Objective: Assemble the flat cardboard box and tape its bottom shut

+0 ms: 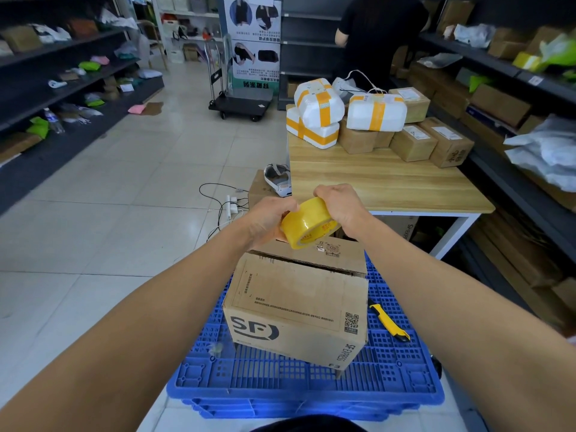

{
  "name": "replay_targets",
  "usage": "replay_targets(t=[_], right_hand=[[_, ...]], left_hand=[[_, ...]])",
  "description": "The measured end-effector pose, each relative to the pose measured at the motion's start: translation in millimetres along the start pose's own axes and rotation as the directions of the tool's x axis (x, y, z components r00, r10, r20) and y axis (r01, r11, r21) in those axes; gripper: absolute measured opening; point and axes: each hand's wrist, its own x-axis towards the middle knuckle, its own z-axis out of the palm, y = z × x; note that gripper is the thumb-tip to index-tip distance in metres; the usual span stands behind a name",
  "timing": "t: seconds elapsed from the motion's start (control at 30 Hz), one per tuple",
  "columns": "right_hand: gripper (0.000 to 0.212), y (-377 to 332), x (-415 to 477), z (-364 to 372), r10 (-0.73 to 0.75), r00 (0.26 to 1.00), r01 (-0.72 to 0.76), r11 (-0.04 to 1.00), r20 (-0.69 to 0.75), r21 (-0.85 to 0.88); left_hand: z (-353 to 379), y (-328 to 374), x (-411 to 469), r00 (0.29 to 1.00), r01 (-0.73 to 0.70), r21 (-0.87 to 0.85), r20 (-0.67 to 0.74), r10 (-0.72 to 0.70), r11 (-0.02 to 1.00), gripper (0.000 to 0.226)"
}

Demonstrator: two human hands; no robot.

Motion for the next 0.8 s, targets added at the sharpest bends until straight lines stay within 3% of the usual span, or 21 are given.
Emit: replay_targets(t=[0.1, 0.27, 0.43, 0.63, 0.73, 0.8], right_hand=[[0.024, 0.5, -0.1, 0.9, -0.010, 1.000, 0.010, 1.000, -0.006, 0.000], [0.043, 0.4, 1.3, 5.6, -0.060, 0.998, 0.060, 0.998, 0.000, -0.035], [0.037, -1.9, 0.8, -0.2, -0.040, 0.999, 0.040, 0.999, 0.005, -0.004], [0.019, 0.6, 0.9, -7.2, 0.091, 0.995, -0.085, 0.987, -0.042, 0.136], [0.018, 5.3, 1.2, -10.8, 0.134, 0.990, -0.121, 0.967, -0.043, 0.222], [0.017, 6.9, 0.6, -10.0, 0.108, 0.993, -0.098, 0.977, -0.042, 0.188]], left_hand=[[1.2, 1.0, 0.3, 1.000, 0.017, 0.023, -0.022, -0.016, 1.000, 0.018], [9.3, 4.3, 4.7, 0.985, 0.067, 0.051, -0.160, -0.058, 0.996, 0.046], [6.5, 2.6, 0.9, 0.997, -0.008, 0.005, -0.076, 0.008, 1.000, 0.023], [0.7, 2.8, -1.4, 0.998, -0.060, -0.013, -0.002, 0.060, 0.998, 0.033], [-1.9, 1.3, -0.2, 0.998, -0.060, -0.024, -0.021, 0.059, 0.998, 0.029], [-0.8, 1.9, 0.2, 1.000, -0.024, 0.015, 0.003, 0.024, 1.000, 0.022]])
